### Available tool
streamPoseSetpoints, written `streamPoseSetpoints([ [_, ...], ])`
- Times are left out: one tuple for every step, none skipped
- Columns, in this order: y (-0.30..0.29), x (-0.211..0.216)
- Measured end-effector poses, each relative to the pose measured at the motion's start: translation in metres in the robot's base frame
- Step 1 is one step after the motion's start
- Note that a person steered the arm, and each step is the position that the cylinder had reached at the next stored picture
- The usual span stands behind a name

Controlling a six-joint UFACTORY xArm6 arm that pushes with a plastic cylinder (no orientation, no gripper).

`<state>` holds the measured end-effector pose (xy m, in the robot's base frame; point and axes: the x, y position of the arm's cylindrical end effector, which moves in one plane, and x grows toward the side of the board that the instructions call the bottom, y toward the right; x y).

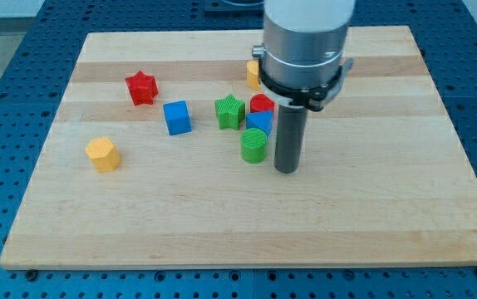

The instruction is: Push the yellow hexagon into the green star

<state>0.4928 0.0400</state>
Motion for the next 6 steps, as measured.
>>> streamPoseSetpoints([
  [-0.033, 0.000],
  [-0.051, -0.017],
  [-0.060, -0.034],
  [-0.069, -0.030],
  [-0.114, 0.024],
  [-0.195, 0.033],
])
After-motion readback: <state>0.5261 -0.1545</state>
